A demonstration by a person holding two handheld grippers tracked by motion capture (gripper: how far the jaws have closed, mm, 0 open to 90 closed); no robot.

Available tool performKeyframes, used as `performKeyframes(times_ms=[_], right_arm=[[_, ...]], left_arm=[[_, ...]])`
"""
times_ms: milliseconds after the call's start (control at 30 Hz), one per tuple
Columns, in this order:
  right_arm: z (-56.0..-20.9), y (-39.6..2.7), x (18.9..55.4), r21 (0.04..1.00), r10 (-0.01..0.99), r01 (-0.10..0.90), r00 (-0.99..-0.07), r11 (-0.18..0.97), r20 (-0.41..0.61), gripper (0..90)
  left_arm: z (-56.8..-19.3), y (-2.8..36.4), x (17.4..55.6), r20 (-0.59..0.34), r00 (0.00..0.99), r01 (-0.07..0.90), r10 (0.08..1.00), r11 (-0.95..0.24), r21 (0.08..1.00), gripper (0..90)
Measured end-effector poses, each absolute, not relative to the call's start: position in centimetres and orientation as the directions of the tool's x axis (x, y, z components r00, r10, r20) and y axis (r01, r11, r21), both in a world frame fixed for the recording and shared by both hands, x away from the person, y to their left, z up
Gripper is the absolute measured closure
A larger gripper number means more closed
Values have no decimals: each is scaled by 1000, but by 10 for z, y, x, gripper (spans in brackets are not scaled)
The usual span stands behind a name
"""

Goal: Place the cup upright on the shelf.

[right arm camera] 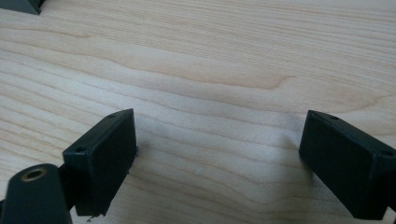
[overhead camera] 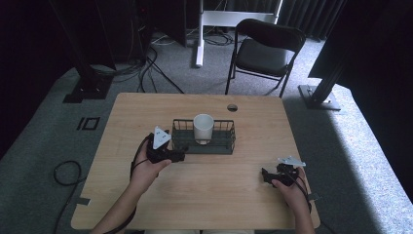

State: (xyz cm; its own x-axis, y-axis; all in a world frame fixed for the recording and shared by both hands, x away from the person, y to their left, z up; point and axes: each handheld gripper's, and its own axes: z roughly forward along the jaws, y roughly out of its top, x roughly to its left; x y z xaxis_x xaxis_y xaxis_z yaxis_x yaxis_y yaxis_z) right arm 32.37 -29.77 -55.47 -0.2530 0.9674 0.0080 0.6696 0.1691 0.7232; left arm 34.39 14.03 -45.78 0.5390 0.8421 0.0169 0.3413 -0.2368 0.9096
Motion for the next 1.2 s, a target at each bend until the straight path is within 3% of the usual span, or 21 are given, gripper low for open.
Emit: performKeyframes(times_ms=[600,1200], right_arm=[[-555,-298,324,723,967,670,-253,170,8,106],[-555,-298,324,724,967,669,-255,172,6,106]], left_arm=[[-494,180,325,-23,496,410,868,-211,887,104],[-519,213,302,-13,482,495,876,-260,829,104]])
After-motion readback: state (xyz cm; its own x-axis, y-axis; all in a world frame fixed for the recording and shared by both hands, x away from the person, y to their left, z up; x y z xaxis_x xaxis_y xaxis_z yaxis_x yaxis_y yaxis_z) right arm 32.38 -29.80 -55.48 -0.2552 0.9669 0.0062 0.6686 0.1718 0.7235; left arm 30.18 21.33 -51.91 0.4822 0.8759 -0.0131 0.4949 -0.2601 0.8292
